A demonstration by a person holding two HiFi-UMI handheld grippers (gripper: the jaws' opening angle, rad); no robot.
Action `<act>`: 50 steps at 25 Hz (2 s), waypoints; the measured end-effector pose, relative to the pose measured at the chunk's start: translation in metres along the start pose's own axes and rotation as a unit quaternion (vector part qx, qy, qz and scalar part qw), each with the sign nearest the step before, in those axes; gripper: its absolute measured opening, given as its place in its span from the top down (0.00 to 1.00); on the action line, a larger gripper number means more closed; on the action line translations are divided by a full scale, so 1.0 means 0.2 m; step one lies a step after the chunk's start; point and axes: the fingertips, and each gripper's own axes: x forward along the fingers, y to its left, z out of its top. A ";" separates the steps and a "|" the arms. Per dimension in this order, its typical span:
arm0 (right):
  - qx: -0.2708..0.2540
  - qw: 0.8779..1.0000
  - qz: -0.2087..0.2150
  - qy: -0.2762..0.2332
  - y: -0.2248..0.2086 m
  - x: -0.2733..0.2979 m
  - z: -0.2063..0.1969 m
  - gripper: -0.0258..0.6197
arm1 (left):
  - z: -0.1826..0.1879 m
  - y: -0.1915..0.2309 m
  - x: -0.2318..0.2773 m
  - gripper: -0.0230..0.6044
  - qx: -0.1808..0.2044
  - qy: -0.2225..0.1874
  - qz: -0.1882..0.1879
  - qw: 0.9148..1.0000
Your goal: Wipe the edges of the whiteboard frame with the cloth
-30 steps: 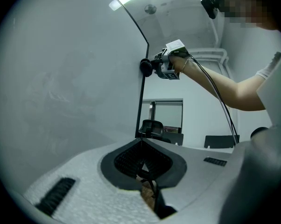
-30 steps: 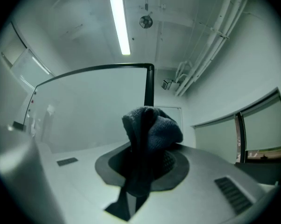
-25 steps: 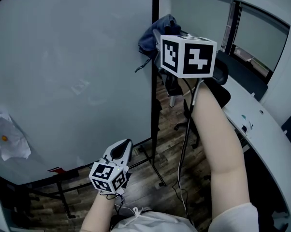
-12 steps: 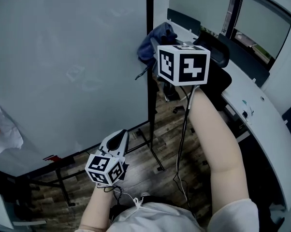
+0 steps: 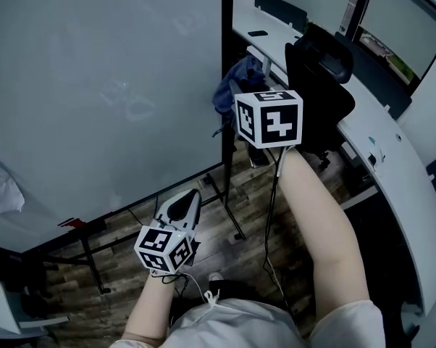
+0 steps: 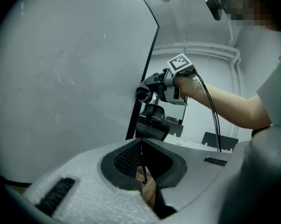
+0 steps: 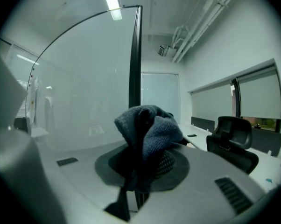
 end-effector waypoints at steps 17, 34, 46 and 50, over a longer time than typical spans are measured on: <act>-0.010 0.999 -0.021 0.042 0.10 0.09 -0.58 0.85 | -0.29 0.01 -0.02 0.93 -0.043 0.040 0.018 0.998; 0.014 0.992 -0.047 0.119 0.06 0.24 -1.25 0.85 | -0.58 0.29 -0.06 0.93 -0.097 0.068 0.059 0.991; 0.004 0.978 -0.041 0.207 0.09 0.34 -1.73 0.85 | -0.84 0.36 -0.08 0.93 -0.133 0.098 0.077 0.983; -0.015 0.975 -0.045 0.218 0.12 0.36 -1.79 0.85 | -0.87 0.38 -0.11 0.93 -0.132 0.101 0.083 0.983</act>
